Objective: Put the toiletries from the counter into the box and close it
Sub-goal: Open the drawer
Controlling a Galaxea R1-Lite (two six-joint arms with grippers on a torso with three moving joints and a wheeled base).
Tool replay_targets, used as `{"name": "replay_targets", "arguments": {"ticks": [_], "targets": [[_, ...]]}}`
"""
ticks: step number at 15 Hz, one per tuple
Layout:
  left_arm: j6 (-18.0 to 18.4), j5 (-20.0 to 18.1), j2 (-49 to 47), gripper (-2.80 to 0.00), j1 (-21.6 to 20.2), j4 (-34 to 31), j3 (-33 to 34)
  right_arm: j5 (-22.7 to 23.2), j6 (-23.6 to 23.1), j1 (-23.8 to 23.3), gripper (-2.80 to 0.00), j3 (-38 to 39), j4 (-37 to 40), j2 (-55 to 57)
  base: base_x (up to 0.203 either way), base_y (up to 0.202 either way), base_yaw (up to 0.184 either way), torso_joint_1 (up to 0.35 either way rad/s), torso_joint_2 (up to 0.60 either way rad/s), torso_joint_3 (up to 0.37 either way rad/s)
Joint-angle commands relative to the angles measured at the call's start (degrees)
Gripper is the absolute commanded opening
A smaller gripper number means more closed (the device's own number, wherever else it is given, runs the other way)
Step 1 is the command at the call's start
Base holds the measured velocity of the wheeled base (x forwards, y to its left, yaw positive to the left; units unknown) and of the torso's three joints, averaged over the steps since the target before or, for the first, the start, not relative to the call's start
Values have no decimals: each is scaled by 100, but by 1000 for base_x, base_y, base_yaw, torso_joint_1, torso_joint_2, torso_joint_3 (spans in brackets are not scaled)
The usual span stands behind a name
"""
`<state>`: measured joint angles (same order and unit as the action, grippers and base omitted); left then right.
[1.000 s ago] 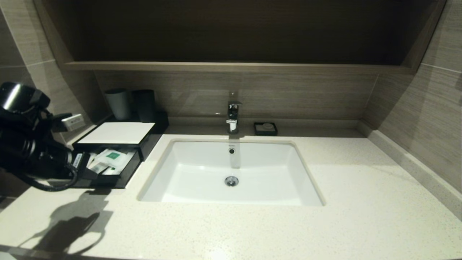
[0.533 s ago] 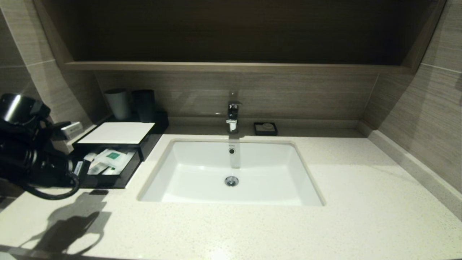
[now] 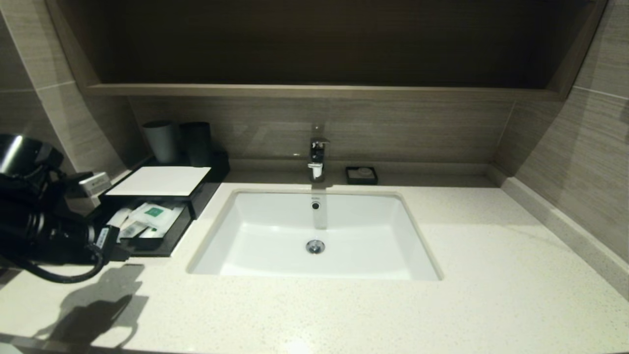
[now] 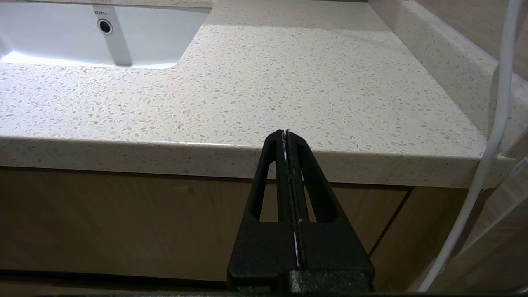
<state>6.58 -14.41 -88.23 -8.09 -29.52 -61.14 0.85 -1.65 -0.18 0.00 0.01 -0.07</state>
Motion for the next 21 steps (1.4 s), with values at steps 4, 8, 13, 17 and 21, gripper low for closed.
{"name": "replay_targets", "arguments": {"ticks": [4, 8, 13, 17, 21], "targets": [[1, 0, -347, -280, -8, 171, -4, 3, -2, 1, -280, 8, 0, -1, 0, 0, 0, 0, 0, 0], [-82, 90, -645, -280, 0, 378, -63, 3, -2, 1, -280, 9, -1, 7, 0, 0, 0, 0, 0, 0], [-242, 155, -956, -280, 1, 737, -193, 3, -2, 1, -280, 9, -1, 7, 0, 0, 0, 0, 0, 0], [-254, 202, -1096, -280, 1, 737, -373, 3, -2, 1, -280, 9, -1, 7, 0, 0, 0, 0, 0, 0], [-263, 210, -1154, -280, 10, 737, -471, 3, -2, 1, -280, 9, -1, 1, 0, 0, 0, 0, 0, 0]]}}
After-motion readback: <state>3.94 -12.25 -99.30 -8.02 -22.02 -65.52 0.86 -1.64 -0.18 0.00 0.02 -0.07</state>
